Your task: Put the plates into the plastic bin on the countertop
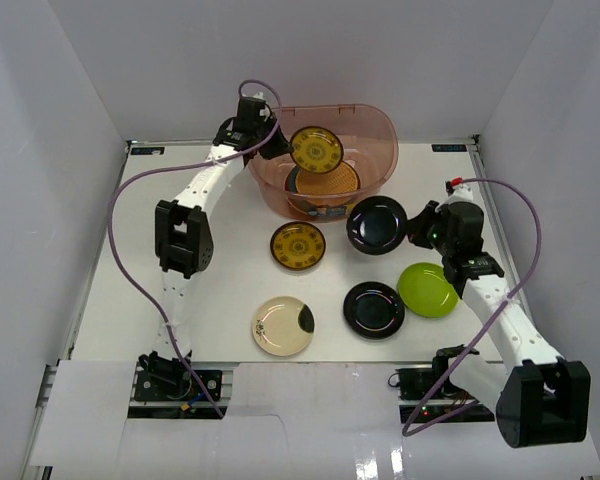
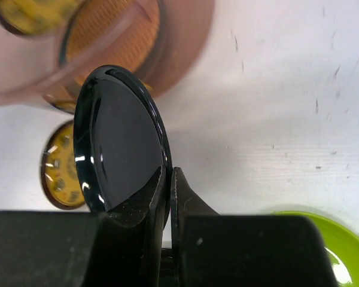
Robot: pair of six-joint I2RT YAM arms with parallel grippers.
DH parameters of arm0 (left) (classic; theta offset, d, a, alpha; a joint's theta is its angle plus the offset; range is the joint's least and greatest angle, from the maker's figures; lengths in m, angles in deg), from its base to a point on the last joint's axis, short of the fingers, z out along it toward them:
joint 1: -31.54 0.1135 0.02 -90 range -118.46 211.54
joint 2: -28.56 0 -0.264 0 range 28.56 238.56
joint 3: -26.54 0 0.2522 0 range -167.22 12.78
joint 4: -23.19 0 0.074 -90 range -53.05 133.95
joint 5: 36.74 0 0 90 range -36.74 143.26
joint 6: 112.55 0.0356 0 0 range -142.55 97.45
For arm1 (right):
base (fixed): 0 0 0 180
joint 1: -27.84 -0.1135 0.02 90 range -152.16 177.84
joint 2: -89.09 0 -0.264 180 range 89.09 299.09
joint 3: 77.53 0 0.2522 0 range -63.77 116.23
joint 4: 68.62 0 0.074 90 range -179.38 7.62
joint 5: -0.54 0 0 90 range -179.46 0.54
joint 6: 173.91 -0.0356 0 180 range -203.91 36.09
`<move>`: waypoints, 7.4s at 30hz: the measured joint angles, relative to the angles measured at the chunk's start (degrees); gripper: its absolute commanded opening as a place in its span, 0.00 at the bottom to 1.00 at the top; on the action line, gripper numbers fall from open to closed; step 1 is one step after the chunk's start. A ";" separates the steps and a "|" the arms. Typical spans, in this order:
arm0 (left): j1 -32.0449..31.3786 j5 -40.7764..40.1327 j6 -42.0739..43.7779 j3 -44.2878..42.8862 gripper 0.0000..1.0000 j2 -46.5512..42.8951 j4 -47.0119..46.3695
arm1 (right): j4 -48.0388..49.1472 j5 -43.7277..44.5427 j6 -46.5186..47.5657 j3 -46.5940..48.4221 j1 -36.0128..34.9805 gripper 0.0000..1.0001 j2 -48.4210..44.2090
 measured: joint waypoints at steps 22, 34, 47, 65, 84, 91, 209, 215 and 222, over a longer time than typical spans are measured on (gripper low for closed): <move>-3.37 0.48 4.96 -1.88 0.92 1.20 4.31 | -4.59 -0.17 0.04 41.75 -2.89 0.08 30.99; -3.13 -2.38 4.74 54.12 0.86 -60.08 -7.21 | -8.90 4.81 2.23 58.75 -12.96 0.10 52.30; -3.06 -3.32 -0.81 81.29 0.82 -55.15 -12.87 | -12.61 7.78 4.70 57.22 -13.29 0.53 48.35; -3.06 0.44 -7.89 81.46 0.52 -34.21 -35.56 | -25.09 10.47 -6.03 -11.47 11.74 0.79 -29.44; -3.13 -1.33 -9.90 88.48 0.00 -41.48 -38.45 | -25.16 14.86 -15.52 -19.98 22.82 0.64 -18.99; -4.83 0.63 -7.58 90.66 0.00 -65.83 -29.57 | -13.46 9.25 -19.96 -25.20 22.93 0.08 -18.12; -9.53 -7.41 -0.46 1.20 0.00 -8.96 5.75 | -19.87 -2.47 -17.92 -21.07 -11.69 0.08 -29.83; -5.75 -7.15 -0.55 -4.61 0.01 3.74 9.57 | -19.89 -4.83 -15.85 -15.26 -11.72 0.08 -29.33; -3.80 -3.39 0.44 -4.44 0.98 7.08 10.64 | -20.72 -4.15 -13.70 -5.57 -11.72 0.08 -25.90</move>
